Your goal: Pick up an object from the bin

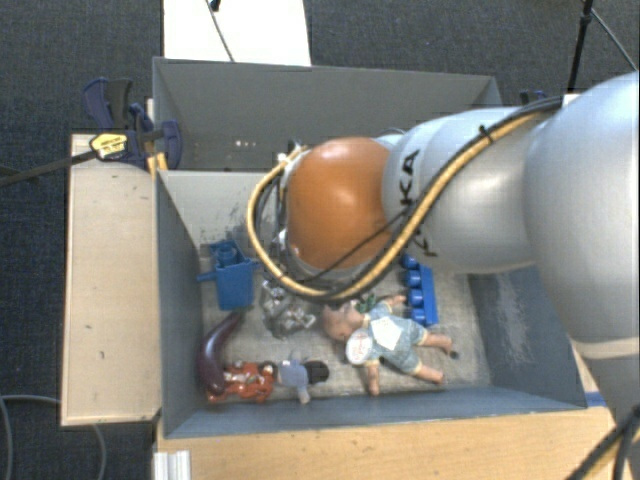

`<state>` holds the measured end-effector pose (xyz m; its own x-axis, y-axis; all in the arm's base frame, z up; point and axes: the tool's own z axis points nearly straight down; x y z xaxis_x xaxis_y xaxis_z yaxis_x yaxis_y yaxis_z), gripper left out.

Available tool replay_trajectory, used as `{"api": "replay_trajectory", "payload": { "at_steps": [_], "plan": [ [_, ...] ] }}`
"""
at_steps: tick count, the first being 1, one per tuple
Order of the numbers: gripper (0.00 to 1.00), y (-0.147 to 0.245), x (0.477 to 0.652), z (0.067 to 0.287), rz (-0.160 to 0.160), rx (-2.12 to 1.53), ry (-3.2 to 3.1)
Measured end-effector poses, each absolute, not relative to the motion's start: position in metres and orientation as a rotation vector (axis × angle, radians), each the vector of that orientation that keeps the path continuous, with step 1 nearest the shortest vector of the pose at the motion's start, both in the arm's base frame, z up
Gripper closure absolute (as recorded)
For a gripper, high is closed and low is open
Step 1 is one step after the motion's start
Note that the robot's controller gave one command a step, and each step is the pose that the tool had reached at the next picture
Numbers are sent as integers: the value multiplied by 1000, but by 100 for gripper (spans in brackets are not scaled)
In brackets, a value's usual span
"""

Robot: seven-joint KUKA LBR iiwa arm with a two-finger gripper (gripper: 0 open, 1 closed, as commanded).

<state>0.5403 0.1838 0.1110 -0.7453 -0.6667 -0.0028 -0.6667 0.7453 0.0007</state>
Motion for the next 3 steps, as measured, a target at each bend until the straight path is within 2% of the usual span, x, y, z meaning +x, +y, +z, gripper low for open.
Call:
{"api": "replay_trajectory", "payload": {
  "at_steps": [1,2,3],
  "plan": [
    [0,228,549,138,3,-1062,2953],
    [0,228,549,138,3,-1061,2954],
    [100,240,586,76,3,-1596,2702]
  ]
}}
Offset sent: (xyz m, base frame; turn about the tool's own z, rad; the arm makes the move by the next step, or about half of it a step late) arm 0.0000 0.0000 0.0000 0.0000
